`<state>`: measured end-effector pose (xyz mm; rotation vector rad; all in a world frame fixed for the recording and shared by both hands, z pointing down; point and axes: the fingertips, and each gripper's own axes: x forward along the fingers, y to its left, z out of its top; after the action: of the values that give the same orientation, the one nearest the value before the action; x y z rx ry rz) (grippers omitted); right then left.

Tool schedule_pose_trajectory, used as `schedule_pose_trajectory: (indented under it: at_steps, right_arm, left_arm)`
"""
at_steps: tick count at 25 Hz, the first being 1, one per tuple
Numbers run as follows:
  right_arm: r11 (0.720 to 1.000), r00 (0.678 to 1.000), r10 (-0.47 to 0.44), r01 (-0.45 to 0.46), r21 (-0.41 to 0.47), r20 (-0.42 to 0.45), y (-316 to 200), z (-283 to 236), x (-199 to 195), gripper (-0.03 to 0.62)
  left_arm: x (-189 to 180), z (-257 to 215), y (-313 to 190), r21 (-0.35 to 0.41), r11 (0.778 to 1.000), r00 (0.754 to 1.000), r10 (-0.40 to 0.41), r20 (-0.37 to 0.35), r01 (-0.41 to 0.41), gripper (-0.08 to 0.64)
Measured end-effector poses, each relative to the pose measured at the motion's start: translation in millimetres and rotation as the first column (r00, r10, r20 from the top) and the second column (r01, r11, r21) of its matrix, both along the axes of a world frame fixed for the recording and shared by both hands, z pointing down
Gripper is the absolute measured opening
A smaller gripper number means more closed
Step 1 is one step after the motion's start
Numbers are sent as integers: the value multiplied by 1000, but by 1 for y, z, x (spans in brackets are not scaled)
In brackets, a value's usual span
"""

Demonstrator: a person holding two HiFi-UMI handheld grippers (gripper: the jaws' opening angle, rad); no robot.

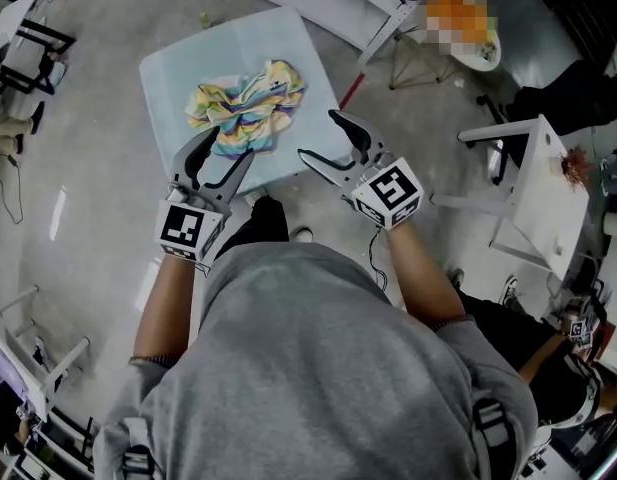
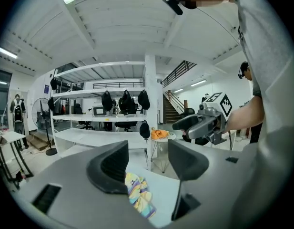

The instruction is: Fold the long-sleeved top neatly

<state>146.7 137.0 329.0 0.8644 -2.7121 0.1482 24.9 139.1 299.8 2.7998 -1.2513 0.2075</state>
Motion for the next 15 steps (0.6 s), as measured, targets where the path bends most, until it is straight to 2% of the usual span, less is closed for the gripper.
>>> schedule_pose_trajectory:
  at_steps: [6, 11, 15]
  right_arm:
    - [999, 998, 7, -10, -48, -66, -71, 17, -20, 351]
    - [998, 994, 43, -47, -33, -105, -124, 36, -34, 329]
    - [997, 988, 34, -44, -64, -148, -157, 61, -39, 329]
  left_arm:
    - [-21, 23, -75, -10, 999, 999, 38, 25, -38, 282]
    - [-35, 56, -120, -64, 995, 995, 84, 49, -81, 272]
    - [-38, 87, -146, -98, 989, 989, 118, 86, -110, 265]
